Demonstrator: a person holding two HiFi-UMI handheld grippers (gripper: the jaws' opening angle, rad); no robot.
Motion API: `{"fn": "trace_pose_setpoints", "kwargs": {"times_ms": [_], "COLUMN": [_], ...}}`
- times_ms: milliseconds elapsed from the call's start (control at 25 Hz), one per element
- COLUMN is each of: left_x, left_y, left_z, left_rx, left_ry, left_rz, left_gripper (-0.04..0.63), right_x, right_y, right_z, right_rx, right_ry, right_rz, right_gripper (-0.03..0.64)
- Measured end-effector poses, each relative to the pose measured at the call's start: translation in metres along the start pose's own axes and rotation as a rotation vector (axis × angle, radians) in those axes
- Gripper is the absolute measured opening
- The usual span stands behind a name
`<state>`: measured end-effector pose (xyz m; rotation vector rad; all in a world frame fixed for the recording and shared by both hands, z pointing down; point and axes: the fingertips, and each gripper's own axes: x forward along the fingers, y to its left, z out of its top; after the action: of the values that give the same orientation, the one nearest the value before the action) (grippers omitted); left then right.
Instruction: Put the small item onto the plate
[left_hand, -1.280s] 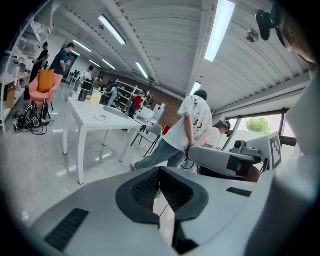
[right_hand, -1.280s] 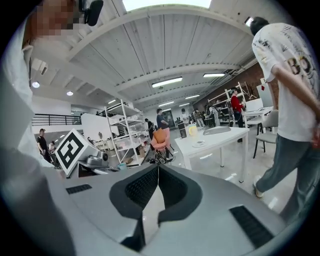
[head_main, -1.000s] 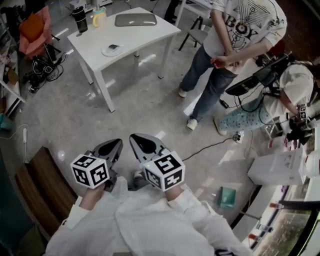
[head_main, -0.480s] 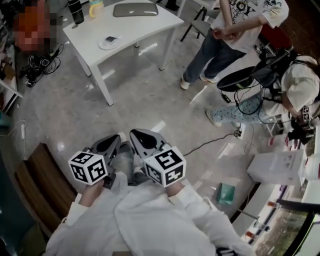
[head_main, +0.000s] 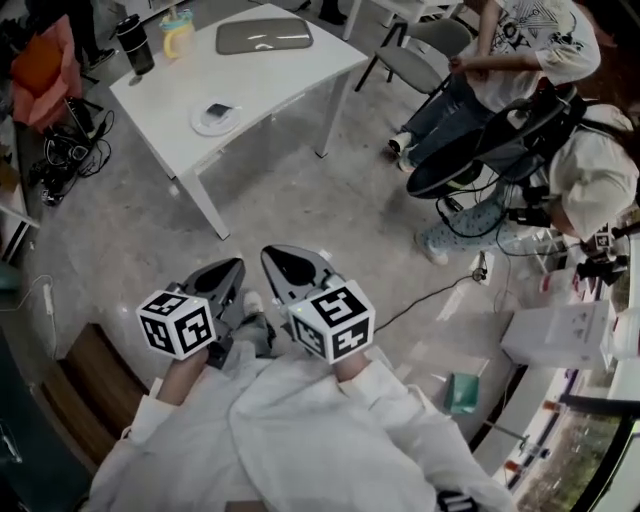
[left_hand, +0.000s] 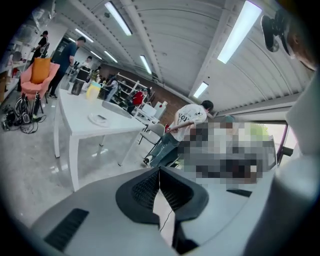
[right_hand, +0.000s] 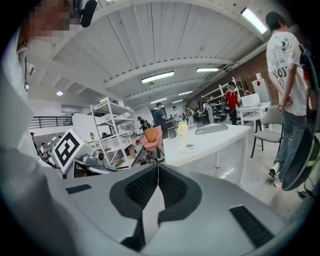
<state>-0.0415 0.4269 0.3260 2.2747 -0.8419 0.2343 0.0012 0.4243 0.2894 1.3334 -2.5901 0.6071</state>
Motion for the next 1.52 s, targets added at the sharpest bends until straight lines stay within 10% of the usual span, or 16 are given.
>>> {"fn": "trace_pose_setpoints", "kwargs": {"times_ms": [1520], "left_x": [0.140], "left_y": [0.167], "left_z": [0.181], "left_rx": [0.004], "left_ry": [0.068], "left_rz": [-0.036], "left_gripper": [0.011], "right_x": [0.223], "right_y": [-0.143], "right_z": [0.116], "right_rx": [0.042], "right_ry": [0.000], "right_rz": [-0.036], "right_gripper": [0.015]}}
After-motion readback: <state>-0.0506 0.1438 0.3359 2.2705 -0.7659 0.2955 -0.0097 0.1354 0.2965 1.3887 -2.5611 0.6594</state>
